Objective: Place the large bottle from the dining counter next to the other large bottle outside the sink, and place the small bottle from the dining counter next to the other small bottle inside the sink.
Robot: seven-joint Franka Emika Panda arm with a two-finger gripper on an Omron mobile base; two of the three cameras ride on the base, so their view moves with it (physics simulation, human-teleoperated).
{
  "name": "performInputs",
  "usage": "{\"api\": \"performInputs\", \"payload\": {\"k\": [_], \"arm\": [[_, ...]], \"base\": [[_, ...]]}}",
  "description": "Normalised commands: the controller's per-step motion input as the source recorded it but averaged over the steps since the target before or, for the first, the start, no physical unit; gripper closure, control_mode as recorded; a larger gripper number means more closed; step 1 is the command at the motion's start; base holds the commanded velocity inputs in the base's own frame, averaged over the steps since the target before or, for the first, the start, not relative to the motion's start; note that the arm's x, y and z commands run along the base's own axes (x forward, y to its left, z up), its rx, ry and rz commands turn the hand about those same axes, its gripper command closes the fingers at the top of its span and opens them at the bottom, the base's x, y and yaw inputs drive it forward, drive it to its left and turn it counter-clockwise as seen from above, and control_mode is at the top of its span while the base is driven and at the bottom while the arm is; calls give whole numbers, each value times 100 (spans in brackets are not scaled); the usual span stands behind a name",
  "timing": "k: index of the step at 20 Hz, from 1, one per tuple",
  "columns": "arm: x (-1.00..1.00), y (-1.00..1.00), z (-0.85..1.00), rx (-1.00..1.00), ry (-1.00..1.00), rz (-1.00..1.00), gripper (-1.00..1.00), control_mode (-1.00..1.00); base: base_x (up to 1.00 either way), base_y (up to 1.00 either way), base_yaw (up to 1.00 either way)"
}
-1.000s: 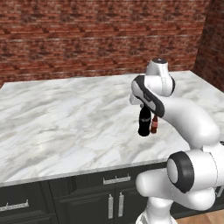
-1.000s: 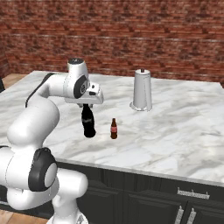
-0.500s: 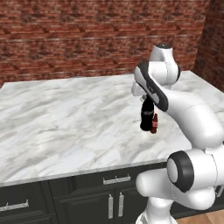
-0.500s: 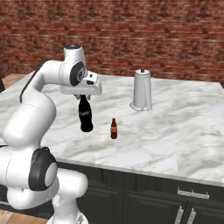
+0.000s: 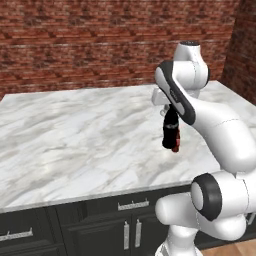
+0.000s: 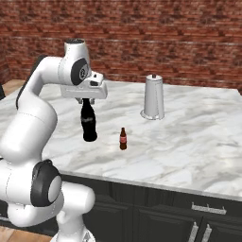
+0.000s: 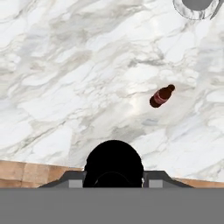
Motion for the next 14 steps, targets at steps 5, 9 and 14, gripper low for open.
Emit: {"api": "performInputs", "payload": {"k": [5, 9, 14], "arm": [[0, 0, 0, 0, 0, 0, 100, 100], [0, 0, 0, 0, 0, 0, 100, 100], [0, 0, 0, 0, 0, 0, 100, 100]], "base": [[-57, 20, 0], [-90, 40, 0], [-91, 59, 0]]}}
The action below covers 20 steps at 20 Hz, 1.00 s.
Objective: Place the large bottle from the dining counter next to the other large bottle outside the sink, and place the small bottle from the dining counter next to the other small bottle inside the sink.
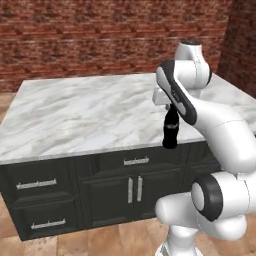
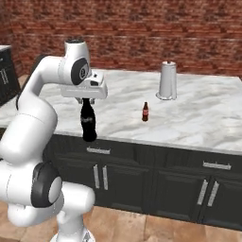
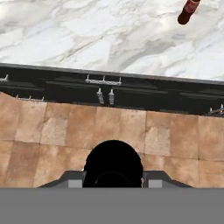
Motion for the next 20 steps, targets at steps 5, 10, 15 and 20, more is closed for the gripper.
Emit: {"api": "performInputs", "payload": {"k": [5, 10, 15, 20], "arm": [[0, 0, 0, 0, 0, 0, 100, 100], [0, 0, 0, 0, 0, 0, 100, 100], [0, 0, 0, 0, 0, 0, 100, 100], [0, 0, 0, 0, 0, 0, 100, 100]], "base": [[-63, 90, 2], [-17, 100, 2], [-3, 99, 6], [-13, 100, 8]]}}
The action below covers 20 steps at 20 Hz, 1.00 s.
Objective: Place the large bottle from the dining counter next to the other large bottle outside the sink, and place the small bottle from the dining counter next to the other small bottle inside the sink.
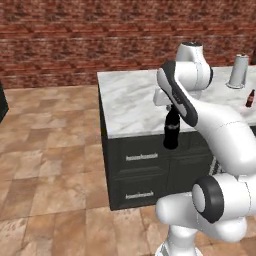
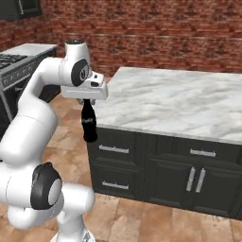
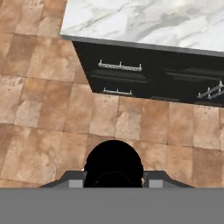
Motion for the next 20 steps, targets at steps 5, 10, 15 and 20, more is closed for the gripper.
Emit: {"api": "performInputs", "payload": {"k": [5, 10, 15, 20], "arm": [[0, 0, 0, 0, 0, 0, 100, 100], [0, 0, 0, 0, 0, 0, 100, 100], [0, 0, 0, 0, 0, 0, 100, 100], [0, 0, 0, 0, 0, 0, 100, 100]], "base": [[-16, 86, 13], [-3, 23, 9], [0, -28, -19], [0, 0, -25]]}}
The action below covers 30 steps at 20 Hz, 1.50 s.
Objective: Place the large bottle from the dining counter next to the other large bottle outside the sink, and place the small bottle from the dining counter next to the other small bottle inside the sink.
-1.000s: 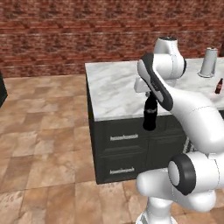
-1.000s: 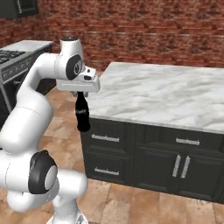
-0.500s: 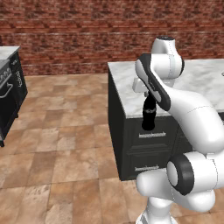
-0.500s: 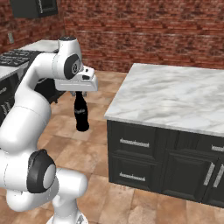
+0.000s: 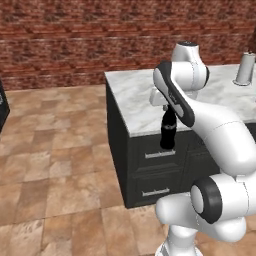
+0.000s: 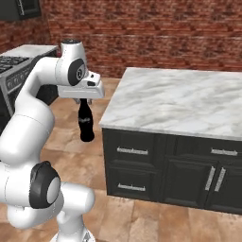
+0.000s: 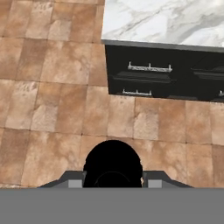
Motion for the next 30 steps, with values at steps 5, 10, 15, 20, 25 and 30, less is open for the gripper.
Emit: {"api": "performInputs", "payload": {"k": [5, 10, 15, 20, 25, 30], "arm": [[0, 0, 0, 0, 0, 0, 100, 100], [0, 0, 0, 0, 0, 0, 100, 100], [0, 0, 0, 0, 0, 0, 100, 100], [0, 0, 0, 0, 0, 0, 100, 100], [0, 0, 0, 0, 0, 0, 100, 100], [0, 0, 0, 0, 0, 0, 100, 100]], "base": [[0, 0, -25], [0, 0, -25], [0, 0, -25], [0, 0, -25], [0, 0, -25], [0, 2, -25]]}}
